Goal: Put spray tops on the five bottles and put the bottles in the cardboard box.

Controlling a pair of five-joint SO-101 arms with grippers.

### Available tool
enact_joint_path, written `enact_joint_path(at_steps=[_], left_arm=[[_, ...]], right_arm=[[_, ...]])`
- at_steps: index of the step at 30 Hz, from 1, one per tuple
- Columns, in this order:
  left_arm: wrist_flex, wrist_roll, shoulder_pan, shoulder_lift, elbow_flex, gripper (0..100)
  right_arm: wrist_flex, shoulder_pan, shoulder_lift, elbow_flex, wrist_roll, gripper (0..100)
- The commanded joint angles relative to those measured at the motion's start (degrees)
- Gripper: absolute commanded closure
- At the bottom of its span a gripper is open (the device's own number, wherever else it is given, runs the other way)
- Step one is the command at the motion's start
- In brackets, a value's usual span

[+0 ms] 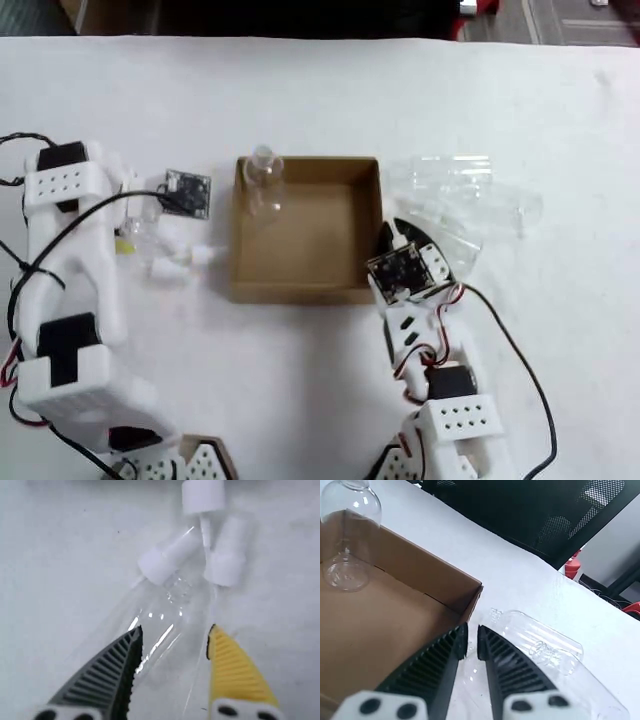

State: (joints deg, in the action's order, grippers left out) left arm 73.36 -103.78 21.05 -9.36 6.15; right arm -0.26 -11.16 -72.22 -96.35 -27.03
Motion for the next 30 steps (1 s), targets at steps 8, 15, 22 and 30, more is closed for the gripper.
enact_joint_path(at_steps=[8, 15, 22, 30], left_arm=[[-3.8, -3.4, -6.4, -2.6, -3.1, 80], [-6.1, -7.7, -6.0, -7.1, -3.3, 80], [-5.5, -7.8, -5.1, -8.0, -4.2, 80], [-3.5, -11.3, -2.5, -8.2, -4.1, 88]], right_arm=[[-0.5, 0.0, 0.4, -0.5, -0.6, 97.4], [-0.5, 0.0, 0.4, -0.5, -0.6, 97.4], [-0.5, 0.0, 0.4, -0.5, -0.6, 97.4], [-0.6, 0.0, 0.4, -0.5, -0.6, 97.4]])
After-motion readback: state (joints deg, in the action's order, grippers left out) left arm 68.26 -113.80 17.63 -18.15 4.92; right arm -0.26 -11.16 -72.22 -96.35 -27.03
